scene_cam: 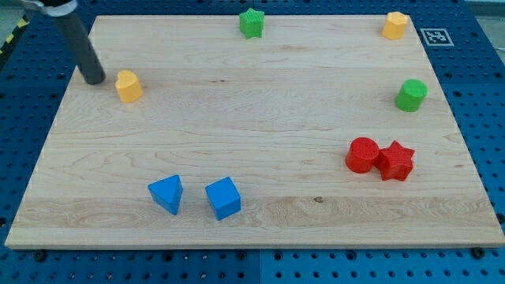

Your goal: Move the yellow heart closer to the red circle

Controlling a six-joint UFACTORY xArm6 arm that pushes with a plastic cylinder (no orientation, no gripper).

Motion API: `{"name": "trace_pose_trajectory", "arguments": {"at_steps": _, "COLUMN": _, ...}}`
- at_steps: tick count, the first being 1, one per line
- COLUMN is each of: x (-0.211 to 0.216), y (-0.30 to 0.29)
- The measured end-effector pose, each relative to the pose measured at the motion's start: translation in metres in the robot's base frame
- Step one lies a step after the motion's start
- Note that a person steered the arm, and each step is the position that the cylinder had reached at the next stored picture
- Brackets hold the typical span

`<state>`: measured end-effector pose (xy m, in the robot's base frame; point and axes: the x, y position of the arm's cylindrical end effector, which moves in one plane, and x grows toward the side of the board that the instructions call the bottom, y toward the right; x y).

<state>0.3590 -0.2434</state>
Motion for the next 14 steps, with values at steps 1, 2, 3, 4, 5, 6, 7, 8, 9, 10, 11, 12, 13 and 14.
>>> {"name": "trace_pose_trajectory", "arguments": {"at_steps": 1, "x": 0.003, "y": 0.031}}
{"name": "trace_pose_trajectory", "arguments": {"at_steps": 2, "x": 0.007, "y": 0.05}}
{"name": "trace_pose_trajectory", "arguments": {"at_steps": 3, "x": 0.006, "y": 0.075}}
{"name": "trace_pose_trajectory", "arguments": {"at_steps": 4, "x": 0.007, "y": 0.08}}
{"name": "trace_pose_trajectory", "arguments": {"at_steps": 5, "x": 0.013, "y": 0.074}}
{"name": "trace_pose_trajectory", "arguments": {"at_steps": 6, "x": 0.044, "y": 0.073}}
{"name": "trace_pose_trajectory", "arguments": {"at_steps": 7, "x": 0.066, "y": 0.074}}
{"name": "trace_pose_trajectory", "arguments": {"at_steps": 8, "x": 0.077, "y": 0.071}}
{"name": "trace_pose_trajectory", "arguments": {"at_steps": 9, "x": 0.089, "y": 0.07}}
{"name": "trace_pose_trajectory", "arguments": {"at_steps": 10, "x": 0.102, "y": 0.07}}
{"name": "trace_pose_trajectory", "arguments": {"at_steps": 11, "x": 0.116, "y": 0.07}}
{"name": "trace_pose_trajectory", "arguments": {"at_steps": 12, "x": 0.126, "y": 0.071}}
{"name": "trace_pose_trajectory", "arguments": {"at_steps": 13, "x": 0.127, "y": 0.079}}
{"name": "trace_pose_trajectory", "arguments": {"at_steps": 14, "x": 0.127, "y": 0.102}}
